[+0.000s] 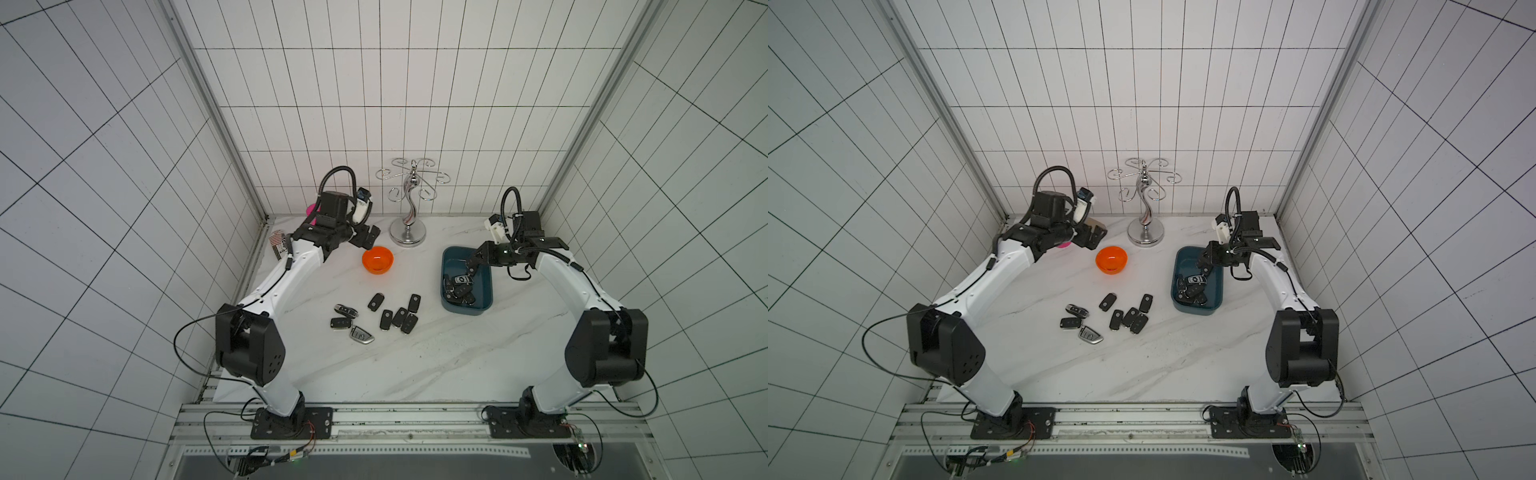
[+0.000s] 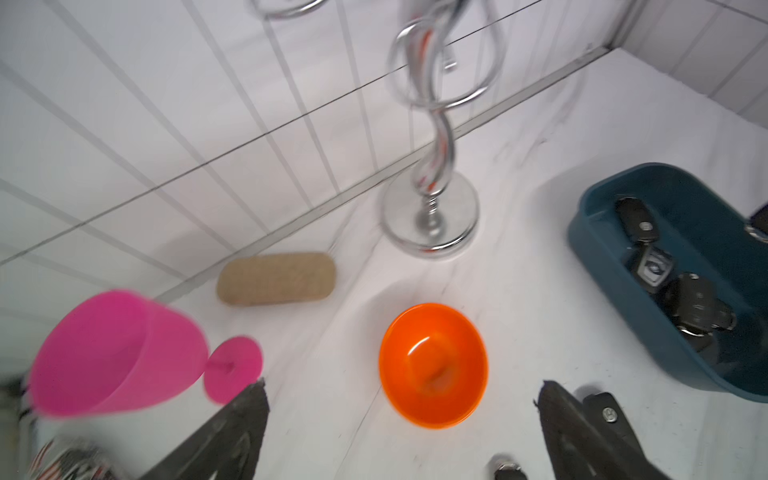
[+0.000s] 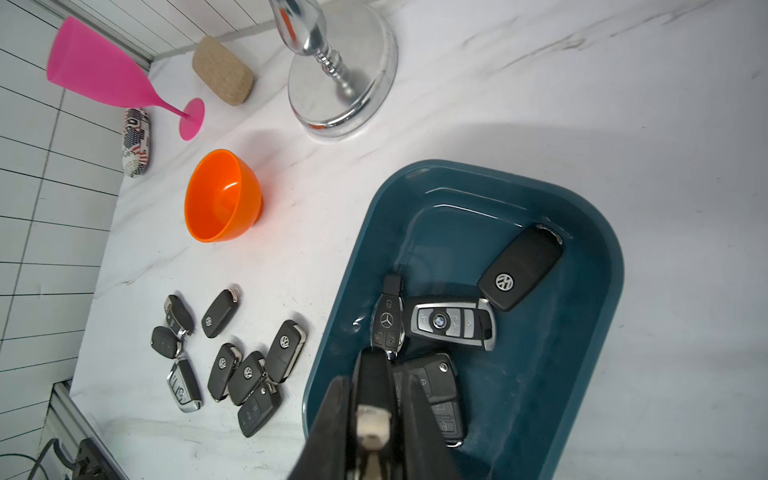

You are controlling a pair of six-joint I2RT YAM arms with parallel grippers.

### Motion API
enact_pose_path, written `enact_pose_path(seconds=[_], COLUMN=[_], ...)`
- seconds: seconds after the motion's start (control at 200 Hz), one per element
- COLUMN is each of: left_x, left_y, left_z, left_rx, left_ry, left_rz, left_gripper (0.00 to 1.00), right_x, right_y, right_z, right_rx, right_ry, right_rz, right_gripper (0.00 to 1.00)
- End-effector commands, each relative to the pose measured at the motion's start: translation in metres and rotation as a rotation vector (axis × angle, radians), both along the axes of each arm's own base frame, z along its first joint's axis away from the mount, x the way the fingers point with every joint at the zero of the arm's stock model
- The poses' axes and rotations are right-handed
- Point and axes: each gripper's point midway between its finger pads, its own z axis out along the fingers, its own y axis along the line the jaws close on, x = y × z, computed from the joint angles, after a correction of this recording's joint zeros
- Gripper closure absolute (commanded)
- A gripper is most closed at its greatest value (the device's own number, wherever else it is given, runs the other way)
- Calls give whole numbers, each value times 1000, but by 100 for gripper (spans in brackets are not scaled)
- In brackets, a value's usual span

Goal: Place the car key into the storage box
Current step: Place the car key in the storage box.

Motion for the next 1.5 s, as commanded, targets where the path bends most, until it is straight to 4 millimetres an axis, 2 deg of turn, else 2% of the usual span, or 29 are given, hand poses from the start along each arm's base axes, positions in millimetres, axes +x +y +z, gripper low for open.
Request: enact_pose_path(seconds=[0.0, 0.08, 0.165, 0.27, 0.375, 0.505, 0.62, 0.78, 0.934, 1.014, 1.264, 1.304, 1.429, 1.494], left_x=[-42, -69, -91, -113, -125, -137, -153, -176, -180, -180, -180, -186, -200, -206], left_y=[29, 51, 69, 83, 92, 92, 82, 75, 76, 75, 73, 71, 69, 68], left_z=[-33, -57, -78, -92, -101, -104, -109, -127, -138, -142, -147, -150, -162, -166], left_rx=[0, 62, 100, 152, 172, 157, 151, 184, 209, 206, 201, 203, 231, 255], left_ry=[246, 379, 435, 447, 433, 417, 437, 462, 433, 444, 456, 474, 505, 495], left_rz=[39, 47, 70, 85, 118, 107, 8, -136, -168, -170, -187, -220, -317, -378], left_gripper=[1, 3, 5, 5, 7, 8, 8, 9, 9, 9, 9, 9, 9, 9], right_x=[-4, -2, -4, -5, -1, 1, 4, 9, 15, 18, 29, 30, 33, 35], right_y=[12, 23, 38, 49, 53, 51, 50, 54, 54, 52, 42, 42, 37, 35], right_z=[-11, -17, -22, -31, -43, -58, -68, -78, -83, -86, -99, -99, -101, -102], right_rx=[0, 25, 42, 38, 28, 8, 0, 9, 5, -12, -76, -81, -104, -106], right_ry=[70, 96, 123, 148, 173, 229, 257, 286, 297, 298, 304, 302, 300, 300], right_rz=[77, 107, 154, 179, 185, 168, 161, 165, 166, 154, 126, 124, 111, 104], right_gripper=[100, 100, 100, 100, 100, 100, 100, 100, 100, 94, 93, 89, 67, 62])
